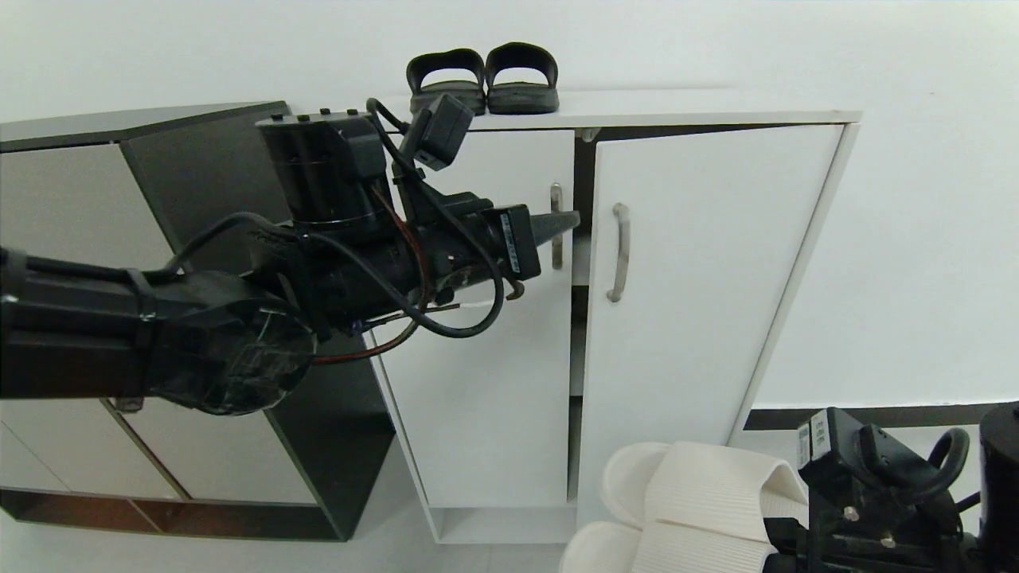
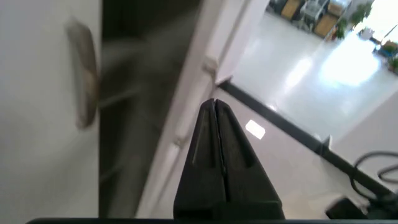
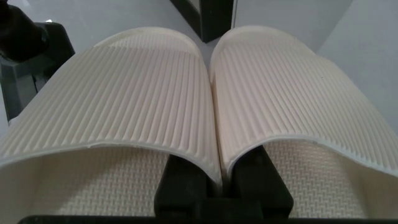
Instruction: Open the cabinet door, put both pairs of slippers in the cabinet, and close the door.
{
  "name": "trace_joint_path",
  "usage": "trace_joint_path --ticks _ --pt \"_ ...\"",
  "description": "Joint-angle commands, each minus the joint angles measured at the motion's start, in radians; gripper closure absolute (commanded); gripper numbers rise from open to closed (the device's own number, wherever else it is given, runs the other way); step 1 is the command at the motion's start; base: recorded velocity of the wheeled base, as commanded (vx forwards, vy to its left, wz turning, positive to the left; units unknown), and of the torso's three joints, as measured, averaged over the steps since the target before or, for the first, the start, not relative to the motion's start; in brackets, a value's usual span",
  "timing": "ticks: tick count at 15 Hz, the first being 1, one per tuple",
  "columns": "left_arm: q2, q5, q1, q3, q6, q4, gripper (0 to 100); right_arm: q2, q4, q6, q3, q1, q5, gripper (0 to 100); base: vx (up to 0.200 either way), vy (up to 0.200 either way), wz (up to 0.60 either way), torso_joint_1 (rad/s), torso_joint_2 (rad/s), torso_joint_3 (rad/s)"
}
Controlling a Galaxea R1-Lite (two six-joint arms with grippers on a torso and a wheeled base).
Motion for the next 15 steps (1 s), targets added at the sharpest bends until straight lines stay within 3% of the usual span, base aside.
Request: trace_joint_path --ticks 1,2,5,6,8,11,13,15 --pt "0.086 -0.004 0.019 -0.035 -0.003 -0.092 100 0.000 -0.002 0.000 0.002 0.000 0.000 100 0.000 0.000 0.00 0.000 0.00 0.000" --pt "0.117 -0.004 0.019 -0.049 -0.005 -0.132 100 0.000 -0.002 0.000 0.003 0.000 0.000 100 0.000 0.000 0.00 0.000 0.00 0.000" --pt "0.161 -0.002 0.020 -0.119 -0.005 -0.076 100 0.000 -0.002 0.000 0.003 0.000 0.000 100 0.000 0.000 0.00 0.000 0.00 0.000" --pt "0.173 -0.002 0.028 -0.194 -0.005 0.034 100 0.002 -0.002 -0.003 0.005 0.000 0.000 100 0.000 0.000 0.00 0.000 0.00 0.000" --pt "0.176 -0.006 0.027 -0.268 -0.003 0.140 100 0.003 -0.002 -0.003 0.005 0.001 0.000 100 0.000 0.000 0.00 0.000 0.00 0.000" --pt "0.190 -0.006 0.020 -0.354 -0.003 0.207 100 0.005 0.000 -0.003 0.005 0.010 0.002 100 0.000 0.000 0.00 0.000 0.00 0.000" --pt "0.198 -0.013 0.007 -0.380 -0.003 0.235 100 0.002 0.000 -0.002 0.008 0.035 0.002 100 0.000 0.000 0.00 0.000 0.00 0.000" --pt "0.190 -0.035 -0.032 -0.371 -0.005 0.236 100 0.002 0.000 -0.002 0.025 0.065 0.002 100 -0.200 0.000 0.00 0.000 0.00 -0.002"
